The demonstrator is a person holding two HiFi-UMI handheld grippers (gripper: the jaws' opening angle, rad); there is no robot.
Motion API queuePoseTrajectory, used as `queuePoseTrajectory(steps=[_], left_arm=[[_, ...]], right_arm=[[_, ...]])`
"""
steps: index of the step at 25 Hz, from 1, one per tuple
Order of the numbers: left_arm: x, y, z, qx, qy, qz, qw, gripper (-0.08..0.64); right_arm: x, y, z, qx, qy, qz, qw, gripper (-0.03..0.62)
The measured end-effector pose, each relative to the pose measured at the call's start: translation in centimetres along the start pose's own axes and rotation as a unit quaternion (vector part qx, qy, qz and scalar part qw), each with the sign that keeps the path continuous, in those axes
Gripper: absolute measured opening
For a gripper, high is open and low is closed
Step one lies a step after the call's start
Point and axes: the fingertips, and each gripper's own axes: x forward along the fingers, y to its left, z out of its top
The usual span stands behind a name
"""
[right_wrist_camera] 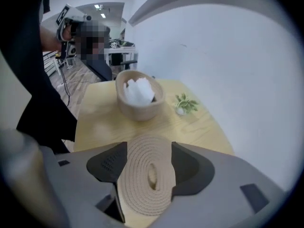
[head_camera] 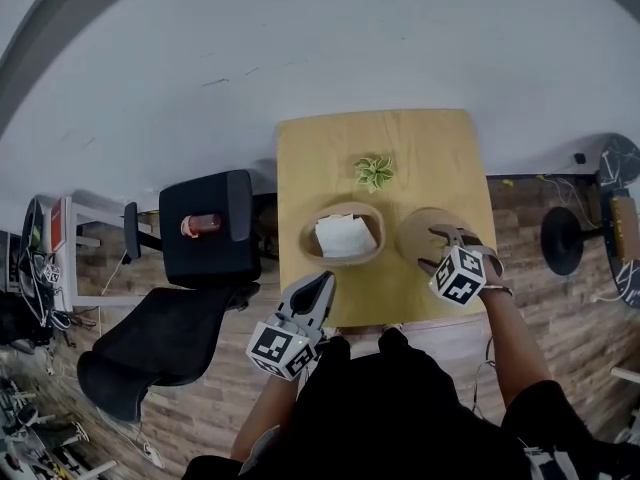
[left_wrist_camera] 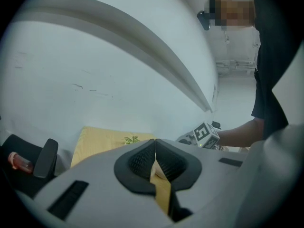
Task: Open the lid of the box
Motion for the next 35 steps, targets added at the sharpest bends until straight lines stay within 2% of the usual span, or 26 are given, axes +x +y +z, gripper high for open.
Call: queuePoseTrajectory(steps=[4,8,11,14,17,20,21,25,27,32,35], left_arm=[[-0.7,0.8,1.3,0.011,-0.010,0.006,0.9999,0.020],[-0.7,1.4,2.7,0.020,-0.022,0.013,0.9995,0.020],[-0.7,1.6,3.9,0.027,-0.033,0.012,0.9990,0.020],[-0.9,1.5,4.7,0.039,-0.038,0.009,0.9985,0.020],[-1.2,1.3,5.4,0.049,-0.043,0.007,0.9978,0.020],[-1.1,0.7,6.2,0.056,-0.051,0.002,0.9971,0.020],[-1.1,0.6,6.3,0.058,-0.053,0.001,0.9969,0.020],[-1.2,0.3,6.5,0.066,-0.051,0.008,0.9965,0.020],[-1.4,0.3,6.4,0.071,-0.049,0.013,0.9962,0.020],[-2.1,0.5,6.5,0.071,-0.050,0.020,0.9960,0.020],[-2.3,0.6,6.9,0.071,-0.054,0.023,0.9957,0.020]], right_arm=[[-4.3,-2.9,5.5,-0.003,-0.065,-0.063,0.996,0.291],[-8.9,-5.0,10.7,0.011,-0.150,-0.131,0.980,0.231],[-12.1,-5.6,14.1,0.045,-0.221,-0.184,0.957,0.183],[-14.3,-5.1,16.3,0.091,-0.287,-0.211,0.930,0.140],[-16.0,-4.6,17.2,0.118,-0.327,-0.230,0.909,0.115],[-18.0,-4.7,17.6,0.130,-0.356,-0.248,0.891,0.033],[-18.5,-4.8,17.5,0.145,-0.364,-0.253,0.885,0.020],[-19.0,-4.7,15.8,0.258,-0.383,-0.247,0.852,0.019],[-18.6,-4.0,15.3,0.276,-0.381,-0.240,0.849,0.018],[-18.1,-2.6,15.8,0.262,-0.377,-0.231,0.858,0.018],[-18.6,-2.9,15.8,0.266,-0.381,-0.236,0.854,0.018]])
